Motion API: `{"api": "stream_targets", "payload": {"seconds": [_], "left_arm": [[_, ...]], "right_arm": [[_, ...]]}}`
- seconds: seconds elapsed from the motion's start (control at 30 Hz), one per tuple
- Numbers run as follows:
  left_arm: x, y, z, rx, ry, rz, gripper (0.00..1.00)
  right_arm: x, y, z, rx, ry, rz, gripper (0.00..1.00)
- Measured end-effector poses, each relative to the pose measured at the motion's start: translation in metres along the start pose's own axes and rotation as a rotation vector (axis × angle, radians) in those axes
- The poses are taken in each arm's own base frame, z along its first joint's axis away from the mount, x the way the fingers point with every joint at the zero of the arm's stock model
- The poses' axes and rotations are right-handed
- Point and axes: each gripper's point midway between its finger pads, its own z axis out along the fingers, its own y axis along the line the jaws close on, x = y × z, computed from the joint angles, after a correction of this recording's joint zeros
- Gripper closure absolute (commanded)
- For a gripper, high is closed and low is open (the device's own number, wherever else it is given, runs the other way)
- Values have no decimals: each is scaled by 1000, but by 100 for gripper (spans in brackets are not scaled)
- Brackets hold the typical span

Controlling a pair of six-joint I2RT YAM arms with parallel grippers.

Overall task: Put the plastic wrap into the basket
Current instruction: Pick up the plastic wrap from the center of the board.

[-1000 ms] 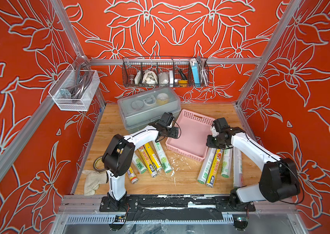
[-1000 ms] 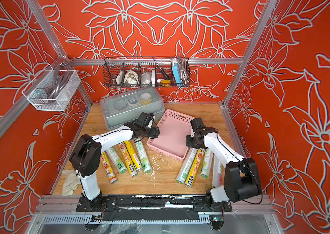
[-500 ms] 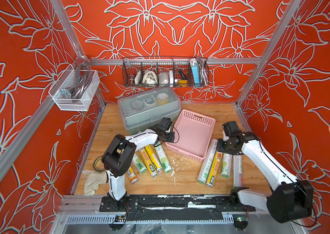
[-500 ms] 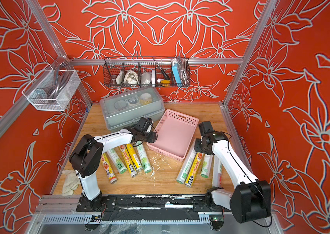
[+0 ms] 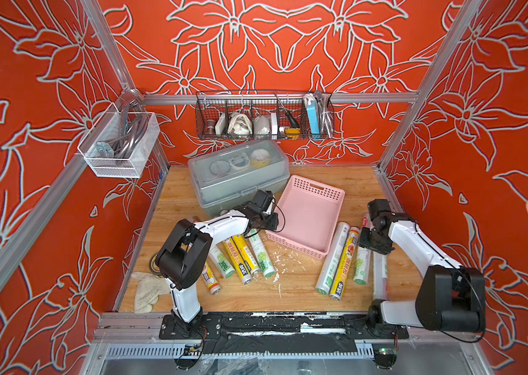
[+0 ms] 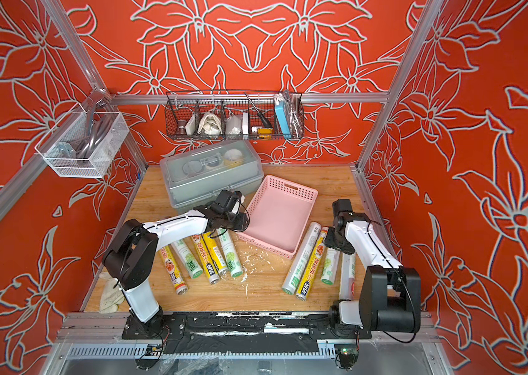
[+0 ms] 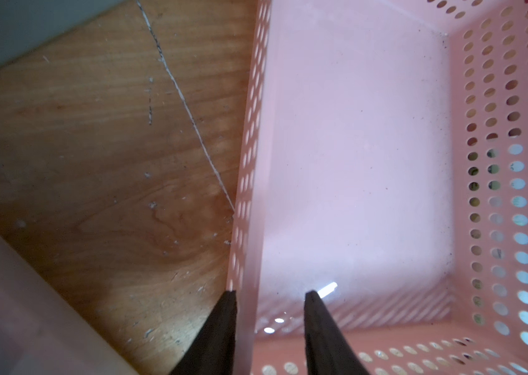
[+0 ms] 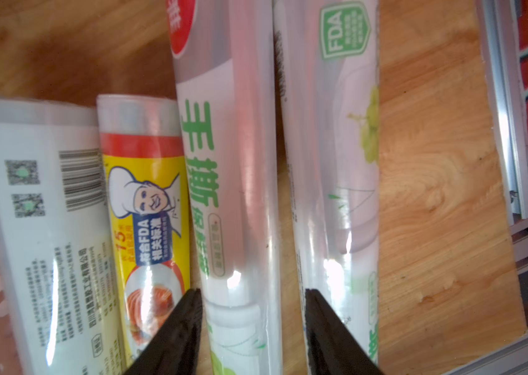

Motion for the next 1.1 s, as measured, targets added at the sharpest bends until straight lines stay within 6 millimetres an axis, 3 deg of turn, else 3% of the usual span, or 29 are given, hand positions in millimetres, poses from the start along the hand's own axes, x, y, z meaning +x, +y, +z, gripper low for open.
{"api": "stream_targets", "payload": {"seconds": [0.4, 0.8, 1.1], "left_arm": [[-4, -10, -15, 37, -24, -6, 63], [7, -9, -13, 37, -2, -17, 63], [6, -10, -14, 38, -4, -15, 63]], "right_arm": [[4, 9, 19, -22, 54, -45, 47], [1, 9, 30, -24, 72, -39, 54], [-15, 14, 34, -52, 47, -26, 57]]}}
